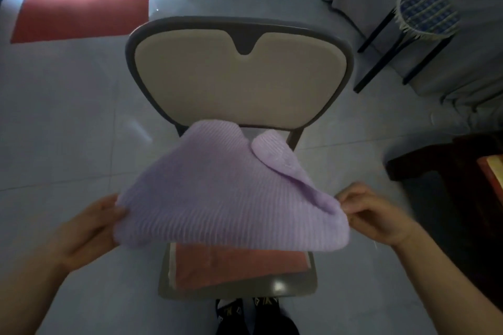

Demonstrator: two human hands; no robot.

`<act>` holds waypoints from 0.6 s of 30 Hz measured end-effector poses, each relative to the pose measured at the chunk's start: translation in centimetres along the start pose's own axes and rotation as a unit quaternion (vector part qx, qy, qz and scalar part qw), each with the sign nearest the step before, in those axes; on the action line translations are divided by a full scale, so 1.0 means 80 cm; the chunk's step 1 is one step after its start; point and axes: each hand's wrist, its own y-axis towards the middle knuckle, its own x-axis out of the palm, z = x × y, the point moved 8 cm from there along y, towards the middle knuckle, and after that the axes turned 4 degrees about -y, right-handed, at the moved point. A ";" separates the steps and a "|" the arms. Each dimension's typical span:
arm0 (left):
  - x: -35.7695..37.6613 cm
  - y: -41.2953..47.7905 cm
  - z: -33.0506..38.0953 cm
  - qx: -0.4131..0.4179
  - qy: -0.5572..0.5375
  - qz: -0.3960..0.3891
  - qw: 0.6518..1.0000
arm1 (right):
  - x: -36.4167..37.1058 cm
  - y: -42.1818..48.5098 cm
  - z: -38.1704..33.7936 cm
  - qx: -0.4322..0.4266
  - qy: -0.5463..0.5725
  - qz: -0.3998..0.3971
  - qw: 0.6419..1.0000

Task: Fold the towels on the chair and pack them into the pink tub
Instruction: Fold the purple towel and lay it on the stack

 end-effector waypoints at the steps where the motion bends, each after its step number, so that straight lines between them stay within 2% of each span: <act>1: 0.010 -0.003 -0.023 -0.032 0.015 0.004 0.999 | -0.004 -0.001 0.024 0.040 -0.026 0.023 0.999; 2: 0.021 -0.006 -0.054 -0.081 0.032 -0.013 0.996 | -0.013 -0.003 0.056 0.089 -0.051 0.052 0.993; 4: 0.015 0.004 -0.094 -0.152 0.114 0.013 0.982 | -0.025 -0.007 0.117 0.172 -0.111 0.090 0.975; 7: -0.009 0.029 -0.132 -0.219 0.274 0.069 0.934 | -0.045 -0.009 0.180 0.264 -0.198 0.139 0.934; 9: -0.012 0.048 -0.140 -0.247 0.376 0.077 0.890 | -0.052 -0.008 0.205 0.331 -0.281 0.121 0.893; 11: -0.014 0.080 -0.116 -0.206 0.492 0.103 0.840 | -0.063 0.007 0.207 0.349 -0.368 0.105 0.855; 12: -0.010 0.099 -0.095 -0.154 0.532 0.124 0.824 | -0.072 0.021 0.193 0.322 -0.406 0.133 0.845; 13: 0.000 0.118 -0.073 -0.098 0.536 0.146 0.826 | -0.084 0.038 0.176 0.283 -0.438 0.177 0.835; 15: 0.024 0.154 -0.041 -0.013 0.493 0.170 0.853 | -0.096 0.076 0.141 0.203 -0.485 0.269 0.807; 16: 0.032 0.174 -0.033 0.005 0.475 0.179 0.862 | -0.095 0.097 0.132 0.187 -0.505 0.287 0.792; 18: 0.042 0.217 -0.039 -0.003 0.480 0.177 0.859 | -0.084 0.141 0.140 0.206 -0.557 0.267 0.759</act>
